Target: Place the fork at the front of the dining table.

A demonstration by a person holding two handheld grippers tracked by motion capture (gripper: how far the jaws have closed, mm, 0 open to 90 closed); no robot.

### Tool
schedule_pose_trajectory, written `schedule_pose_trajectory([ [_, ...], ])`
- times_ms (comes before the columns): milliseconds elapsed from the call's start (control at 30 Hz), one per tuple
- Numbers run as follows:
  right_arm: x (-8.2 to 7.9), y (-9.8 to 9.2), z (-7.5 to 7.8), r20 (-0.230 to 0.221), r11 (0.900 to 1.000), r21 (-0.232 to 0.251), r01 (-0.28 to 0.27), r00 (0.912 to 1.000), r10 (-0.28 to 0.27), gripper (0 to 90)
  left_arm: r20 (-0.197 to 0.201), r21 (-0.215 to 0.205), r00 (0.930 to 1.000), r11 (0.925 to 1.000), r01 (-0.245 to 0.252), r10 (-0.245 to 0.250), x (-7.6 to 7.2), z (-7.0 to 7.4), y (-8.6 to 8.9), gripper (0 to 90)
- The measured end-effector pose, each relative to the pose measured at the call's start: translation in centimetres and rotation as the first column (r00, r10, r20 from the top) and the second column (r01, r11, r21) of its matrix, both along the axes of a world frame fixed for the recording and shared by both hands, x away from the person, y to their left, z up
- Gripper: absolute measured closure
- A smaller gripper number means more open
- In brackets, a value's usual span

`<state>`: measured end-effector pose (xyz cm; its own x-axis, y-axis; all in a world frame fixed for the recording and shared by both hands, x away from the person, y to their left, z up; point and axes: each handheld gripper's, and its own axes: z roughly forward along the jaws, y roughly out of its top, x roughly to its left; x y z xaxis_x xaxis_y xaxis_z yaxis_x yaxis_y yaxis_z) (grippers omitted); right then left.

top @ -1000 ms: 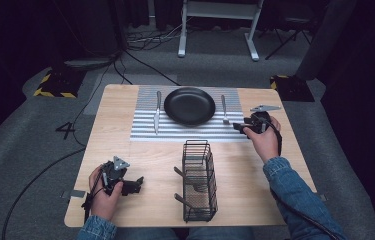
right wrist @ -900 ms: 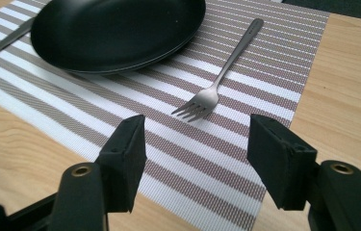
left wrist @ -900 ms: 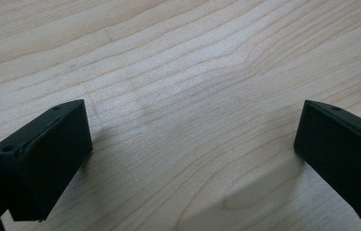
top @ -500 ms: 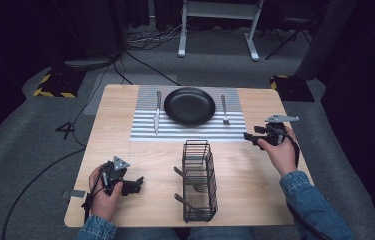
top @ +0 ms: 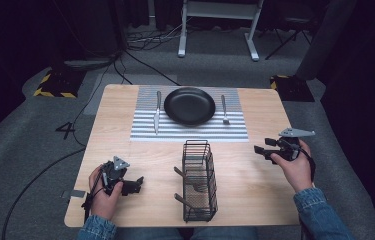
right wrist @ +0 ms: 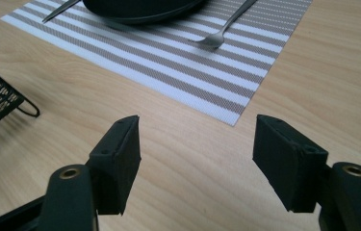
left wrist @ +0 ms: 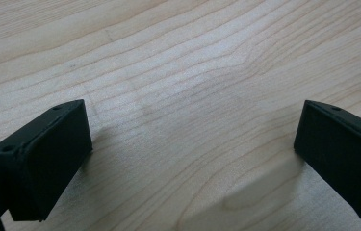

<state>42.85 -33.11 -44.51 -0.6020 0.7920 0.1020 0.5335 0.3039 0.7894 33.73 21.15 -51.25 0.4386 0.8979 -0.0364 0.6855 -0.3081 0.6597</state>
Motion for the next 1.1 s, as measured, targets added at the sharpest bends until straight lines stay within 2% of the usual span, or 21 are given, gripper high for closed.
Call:
schedule_pose_trajectory([
  [100,-1.2,-0.7,-0.3,-0.019,1.000,-0.017,-0.003,0.9998,0.003,29.8,0.000,0.000,1.0000,1.0000,0.000,0.000,0.0,0.0,0.0,0.0],
  [167,-1.4,-0.8,-0.4,-0.031,1.000,-0.023,-0.007,0.9995,0.006,28.2,0.000,0.000,1.0000,1.0000,0.000,0.000,0.0,0.0,0.0,0.0],
  [200,-2.0,-0.9,-0.7,-0.052,0.999,-0.051,-0.020,0.9985,0.017,27.8,0.000,0.000,1.0000,1.0000,0.000,0.000,0.0,0.0,0.0,0.0],
  [400,-3.6,-1.2,-1.9,-0.047,0.994,-0.102,-0.026,0.9987,0.021,25.7,0.000,0.000,1.0000,1.0000,0.002,-0.002,0.0,0.0,0.0,0.0],
  [700,-5.2,-1.4,-3.8,-0.032,0.994,-0.099,-0.055,0.9981,0.052,21.9,0.000,0.001,1.0000,1.0000,0.001,-0.001,0.0,0.0,0.0,0.0],
  [833,-5.7,-1.8,-4.6,-0.028,0.996,-0.076,-0.052,0.9984,0.049,19.8,0.001,0.001,1.0000,1.0000,0.003,-0.003,0.1,0.0,0.0,0.0],
  [867,-6.0,-2.0,-5.2,-0.011,0.998,-0.055,-0.042,0.9991,0.041,19.4,0.001,0.001,1.0000,1.0000,0.004,-0.004,0.1,0.0,0.0,0.0],
  [967,-6.1,-2.1,-5.6,0.013,0.999,-0.041,-0.028,0.9995,0.029,19.1,0.001,0.002,1.0000,1.0000,0.005,-0.005,0.1,0.0,0.0,0.0],
  [1100,-6.2,-1.7,-6.1,0.018,0.992,-0.127,-0.011,0.9997,0.014,18.8,0.001,0.001,1.0000,1.0000,0.006,-0.006,0.1,0.0,0.0,0.0],
])
